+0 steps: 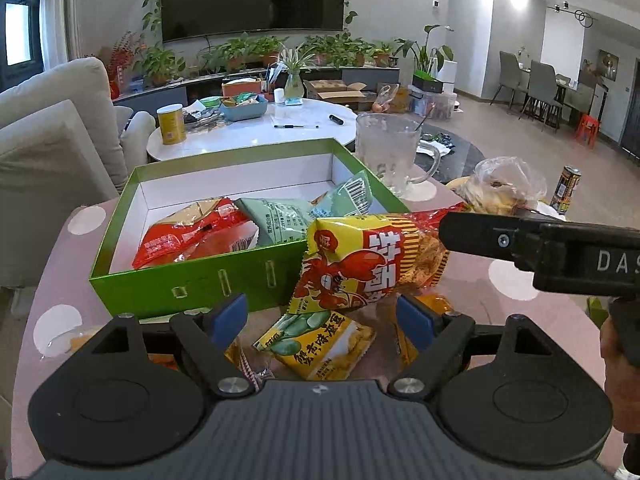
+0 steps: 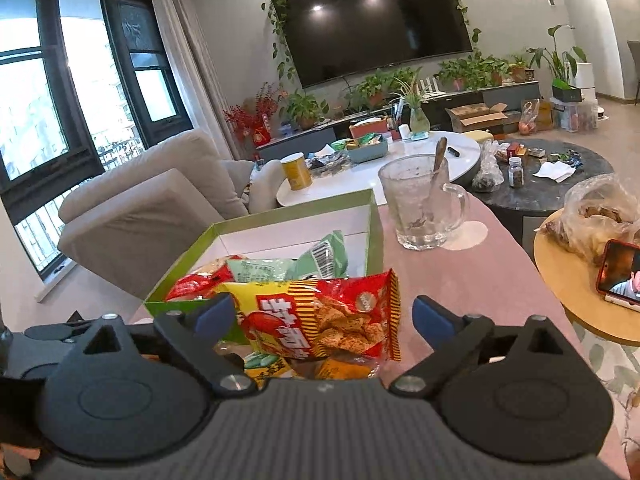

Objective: Organize snacks
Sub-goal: 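Grasp the yellow-red crab-chip bag with the right gripper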

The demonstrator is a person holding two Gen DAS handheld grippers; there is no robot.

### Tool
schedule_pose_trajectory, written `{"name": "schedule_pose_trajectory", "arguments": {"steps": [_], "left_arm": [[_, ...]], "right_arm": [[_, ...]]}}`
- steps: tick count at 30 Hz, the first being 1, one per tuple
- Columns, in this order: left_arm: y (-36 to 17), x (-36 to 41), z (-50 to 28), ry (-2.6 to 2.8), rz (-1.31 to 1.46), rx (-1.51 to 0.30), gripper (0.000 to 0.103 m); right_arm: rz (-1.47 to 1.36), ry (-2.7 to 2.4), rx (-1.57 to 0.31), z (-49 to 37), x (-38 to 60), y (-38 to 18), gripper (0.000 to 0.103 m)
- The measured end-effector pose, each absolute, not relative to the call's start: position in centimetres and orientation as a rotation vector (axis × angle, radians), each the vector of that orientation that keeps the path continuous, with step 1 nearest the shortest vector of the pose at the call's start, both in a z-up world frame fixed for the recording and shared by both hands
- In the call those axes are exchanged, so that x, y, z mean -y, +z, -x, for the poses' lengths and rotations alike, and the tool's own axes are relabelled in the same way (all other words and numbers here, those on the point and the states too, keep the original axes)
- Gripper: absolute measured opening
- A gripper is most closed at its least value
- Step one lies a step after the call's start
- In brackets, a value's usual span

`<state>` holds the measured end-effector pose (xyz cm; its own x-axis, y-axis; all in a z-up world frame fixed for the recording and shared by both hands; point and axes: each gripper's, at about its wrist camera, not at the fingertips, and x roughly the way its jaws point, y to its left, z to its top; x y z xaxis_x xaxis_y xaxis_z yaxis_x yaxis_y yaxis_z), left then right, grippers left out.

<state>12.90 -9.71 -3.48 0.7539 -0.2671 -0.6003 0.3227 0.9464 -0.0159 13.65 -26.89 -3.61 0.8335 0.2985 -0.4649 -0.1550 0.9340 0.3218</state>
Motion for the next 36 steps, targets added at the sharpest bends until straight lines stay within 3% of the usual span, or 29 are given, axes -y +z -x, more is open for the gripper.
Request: {"name": "schedule_pose_trajectory", "arguments": {"steps": [36], "left_arm": [[-5.9,12.3,-16.7,-0.323,-0.115,-0.694,0.080]], "right_arm": [[-0.352,0.277,-0.607,-17.6,28.2,-6.6,0.067]]}}
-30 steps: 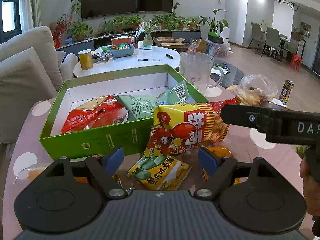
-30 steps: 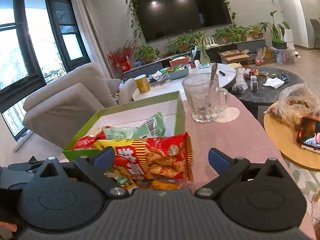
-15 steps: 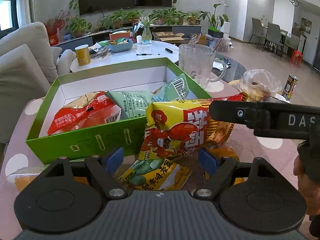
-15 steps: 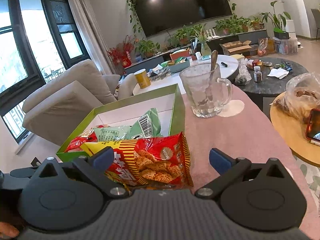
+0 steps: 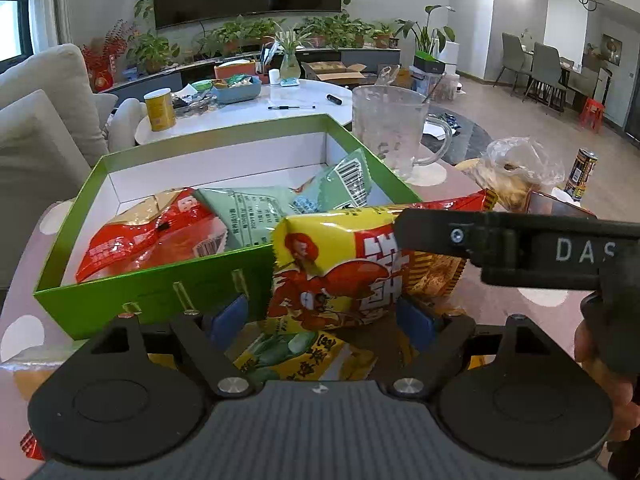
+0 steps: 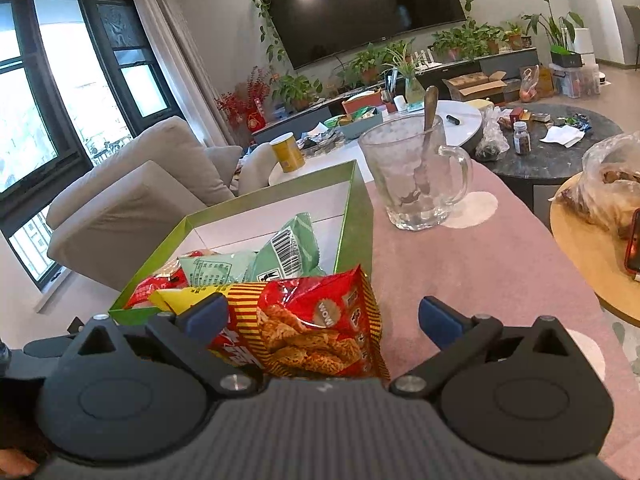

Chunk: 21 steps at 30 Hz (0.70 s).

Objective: Organize snacks
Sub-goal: 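Grasp the yellow-red crab-chip bag with the right gripper, then lift the crab-chip bag with the right gripper toward the box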

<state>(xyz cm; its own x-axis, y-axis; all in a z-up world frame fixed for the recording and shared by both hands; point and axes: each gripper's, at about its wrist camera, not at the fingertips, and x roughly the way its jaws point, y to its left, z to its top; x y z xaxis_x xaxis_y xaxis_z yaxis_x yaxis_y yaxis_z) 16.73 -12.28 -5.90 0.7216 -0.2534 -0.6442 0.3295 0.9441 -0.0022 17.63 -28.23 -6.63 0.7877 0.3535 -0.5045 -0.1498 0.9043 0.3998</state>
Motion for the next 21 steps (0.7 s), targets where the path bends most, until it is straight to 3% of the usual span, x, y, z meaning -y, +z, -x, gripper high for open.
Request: {"name": "schedule_pose_trajectory", "arguments": {"steps": [5,8,10,13,21], "left_arm": [[-6.2,12.7,-16.7,-0.338,-0.124,-0.696,0.078],[-6.2,13.0,-16.8,-0.342,-0.129,-0.701,0.069],[-6.1,13.1,-16.6,-0.330,-0.141,-0.700,0.057],[-5.6,12.8,-16.4,-0.330,-0.122,-0.706,0.046],[-3.0,12.2,-13.9,-0.324,-0.112,-0.629,0.046]], "right_arm": [[-0.369,0.289,-0.615,-17.9,28.3,-6.8,0.067],[-0.377,0.318,-0.627,-18.2,28.1,-6.8,0.067],[-0.373,0.344,-0.642,-18.1,27.7,-6.8,0.067],[-0.298,0.334,-0.627,-17.3,26.8,-6.0,0.067],[-0.226,0.329,-0.538,-14.8,25.9,-2.9,0.066]]}}
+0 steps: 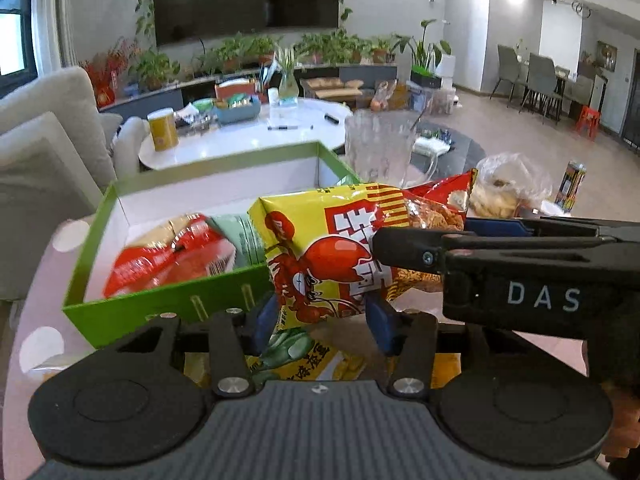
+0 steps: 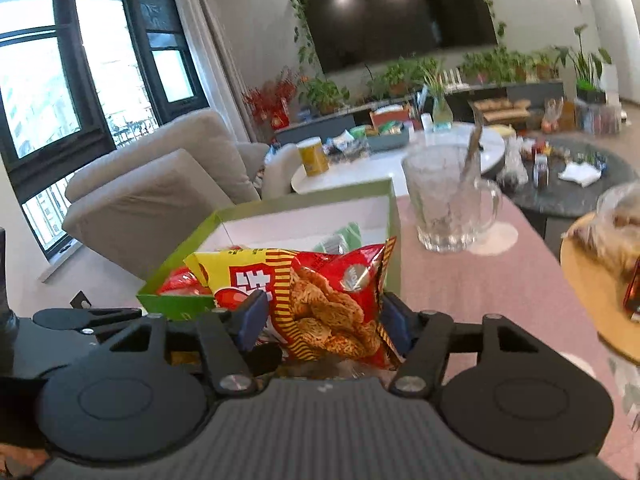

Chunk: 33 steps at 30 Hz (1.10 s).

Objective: Organize snacks
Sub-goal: 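Lift the crab-chip bag with the right gripper toward the box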

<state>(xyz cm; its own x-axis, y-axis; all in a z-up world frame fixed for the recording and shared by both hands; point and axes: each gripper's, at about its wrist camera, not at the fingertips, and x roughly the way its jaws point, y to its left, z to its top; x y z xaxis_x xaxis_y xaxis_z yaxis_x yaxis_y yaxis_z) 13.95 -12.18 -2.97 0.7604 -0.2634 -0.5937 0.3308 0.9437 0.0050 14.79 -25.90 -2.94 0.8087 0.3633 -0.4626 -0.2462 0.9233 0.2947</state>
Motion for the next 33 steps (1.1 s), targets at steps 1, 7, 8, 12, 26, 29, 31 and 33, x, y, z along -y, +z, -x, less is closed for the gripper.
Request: {"name": "schedule_pose_trajectory", "arguments": {"steps": [1,7,8,12,26,29,31,33], "left_arm": [[-2.5,12.1,-13.7,-0.324,-0.108,-0.617,0.046],[0.4,11.2,-12.1,-0.317,-0.103,-0.531,0.046],[0.9,11.1,-12.0,-0.316,-0.105,-0.518,0.046],[2.7,10.7,-12.7,-0.300,-0.112,-0.480,0.046],[3.5,9.9,-18.9,-0.276,-0.098,-0.496,0.046],[2.8,10.1,-20.2,-0.274,-0.100,-0.518,0.046],[2.3,10.3,-21.2,-0.269,-0.107,-0.532,0.046],[1.8,10.4,-22.0,-0.266,-0.114,-0.548,0.046]], "right_arm": [[-0.221,0.330,-0.524,-14.5,25.8,-2.5,0.066],[-0.203,0.342,-0.455,-14.1,25.3,0.1,0.066],[-0.200,0.347,-0.444,-14.3,25.2,0.5,0.066],[-0.195,0.382,-0.406,-15.8,25.0,1.7,0.066],[-0.186,0.405,-0.417,-21.3,24.3,1.1,0.066],[-0.197,0.404,-0.435,-22.1,24.5,0.3,0.066],[-0.205,0.404,-0.448,-22.7,24.4,-0.3,0.066],[-0.214,0.402,-0.463,-23.1,24.3,-0.8,0.066]]}}
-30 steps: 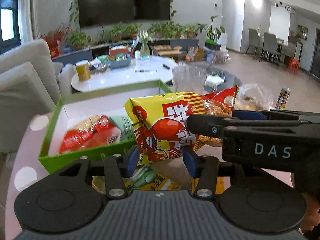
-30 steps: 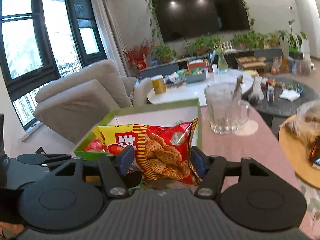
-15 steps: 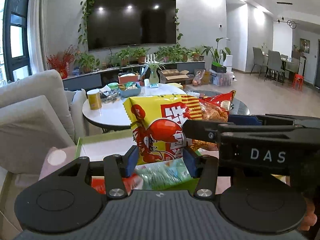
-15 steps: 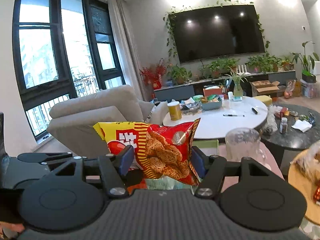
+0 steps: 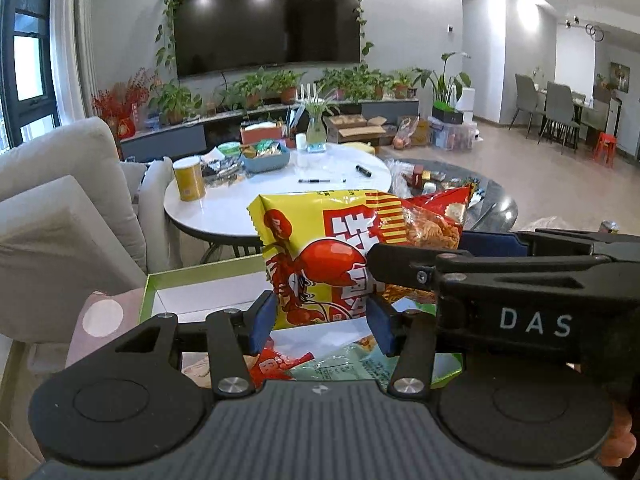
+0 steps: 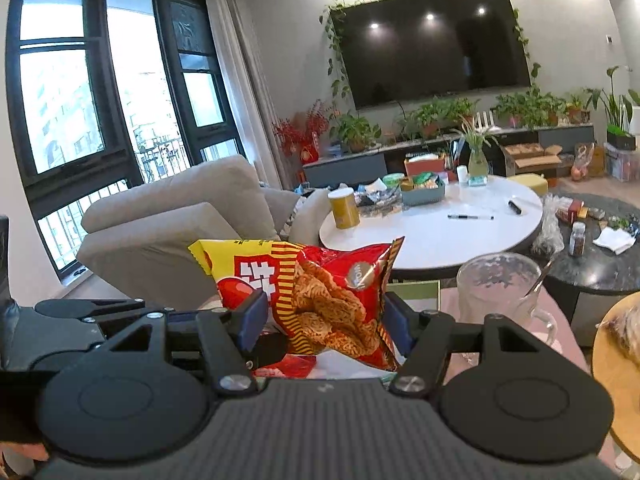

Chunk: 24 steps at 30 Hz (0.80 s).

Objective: Organize snacks
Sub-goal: 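Lift the crab-chip bag with the right gripper toward the box, then open the right gripper to drop the crab-chip bag into the box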

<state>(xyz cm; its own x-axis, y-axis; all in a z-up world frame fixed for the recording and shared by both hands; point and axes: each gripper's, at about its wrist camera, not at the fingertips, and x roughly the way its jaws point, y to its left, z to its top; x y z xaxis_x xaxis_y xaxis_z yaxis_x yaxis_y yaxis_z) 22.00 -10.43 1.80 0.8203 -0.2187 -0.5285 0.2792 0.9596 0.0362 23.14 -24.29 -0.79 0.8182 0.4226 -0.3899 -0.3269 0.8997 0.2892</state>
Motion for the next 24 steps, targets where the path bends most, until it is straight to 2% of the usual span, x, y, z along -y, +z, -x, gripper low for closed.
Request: {"name": "schedule_pose_trajectory", "arguments": {"steps": [12,24], "left_arm": [[-0.8,10.7,-26.2,-0.258,-0.127,-0.623,0.047],[-1.8,10.1,-27.7,-0.222,-0.129,-0.628,0.065]], "right_arm": [[-0.218,0.395,-0.512,-25.8,24.1,-2.5,0.066],[-0.265,0.350,-0.537,-26.4,24.9,-3.6,0.067]]}}
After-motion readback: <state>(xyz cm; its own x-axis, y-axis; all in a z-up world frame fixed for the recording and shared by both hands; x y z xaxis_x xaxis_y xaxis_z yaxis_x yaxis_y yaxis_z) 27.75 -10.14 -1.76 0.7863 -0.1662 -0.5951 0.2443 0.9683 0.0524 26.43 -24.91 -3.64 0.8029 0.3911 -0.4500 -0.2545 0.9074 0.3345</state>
